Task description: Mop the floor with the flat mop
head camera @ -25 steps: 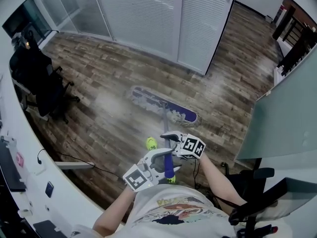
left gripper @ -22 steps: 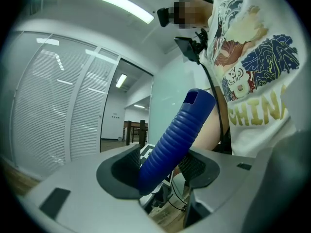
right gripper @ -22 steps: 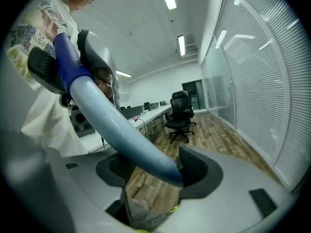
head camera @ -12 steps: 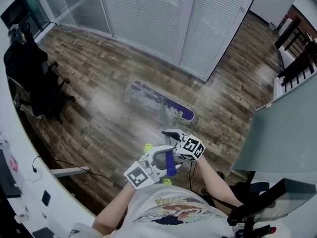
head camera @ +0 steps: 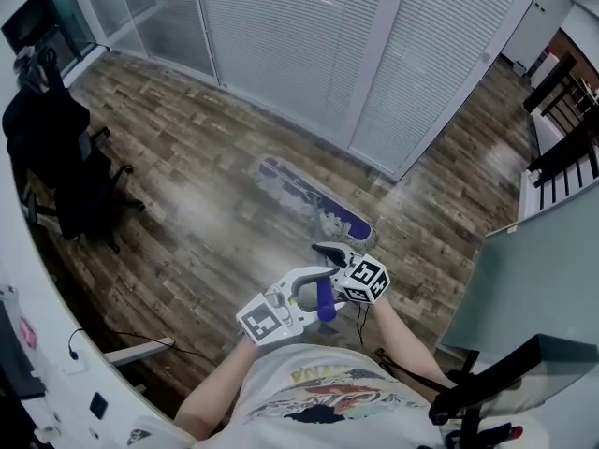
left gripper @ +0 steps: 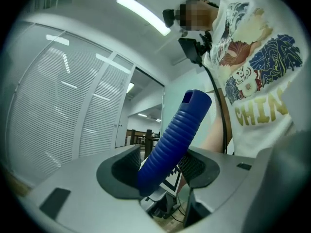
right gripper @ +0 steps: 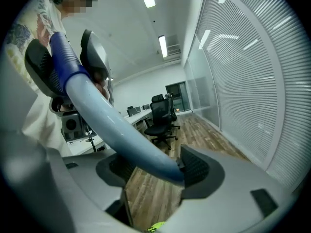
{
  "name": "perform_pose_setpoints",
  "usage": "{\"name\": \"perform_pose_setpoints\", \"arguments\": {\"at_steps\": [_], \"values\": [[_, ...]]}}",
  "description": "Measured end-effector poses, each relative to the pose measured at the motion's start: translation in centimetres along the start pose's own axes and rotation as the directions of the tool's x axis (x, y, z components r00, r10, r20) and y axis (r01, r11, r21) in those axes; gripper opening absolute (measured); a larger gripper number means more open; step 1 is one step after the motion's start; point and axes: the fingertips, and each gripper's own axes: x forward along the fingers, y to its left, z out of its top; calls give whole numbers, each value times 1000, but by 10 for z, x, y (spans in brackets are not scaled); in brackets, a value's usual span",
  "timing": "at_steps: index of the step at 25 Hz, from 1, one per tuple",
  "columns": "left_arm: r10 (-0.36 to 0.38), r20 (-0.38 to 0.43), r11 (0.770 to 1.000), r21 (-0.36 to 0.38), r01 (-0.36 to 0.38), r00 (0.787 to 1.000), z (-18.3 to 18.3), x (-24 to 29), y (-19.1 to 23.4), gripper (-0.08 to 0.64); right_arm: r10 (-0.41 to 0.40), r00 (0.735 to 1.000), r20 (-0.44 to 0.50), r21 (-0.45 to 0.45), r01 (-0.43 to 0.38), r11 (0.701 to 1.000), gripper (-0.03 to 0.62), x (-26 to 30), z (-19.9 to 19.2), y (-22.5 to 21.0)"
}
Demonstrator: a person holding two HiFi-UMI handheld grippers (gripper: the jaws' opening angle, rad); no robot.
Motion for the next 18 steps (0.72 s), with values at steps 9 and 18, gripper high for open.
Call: {"name": "perform_pose_setpoints", "arguments": {"at_steps": [9, 18], "values": [[-58, -16, 998, 29, 58, 998, -5, 20, 67, 218, -47, 998, -43, -16, 46, 999, 255, 21, 17, -71], [-59, -38, 998, 23, 60, 998, -12, 43, 151, 218, -47, 998, -33, -12, 46, 999, 255, 47, 35, -155]]}}
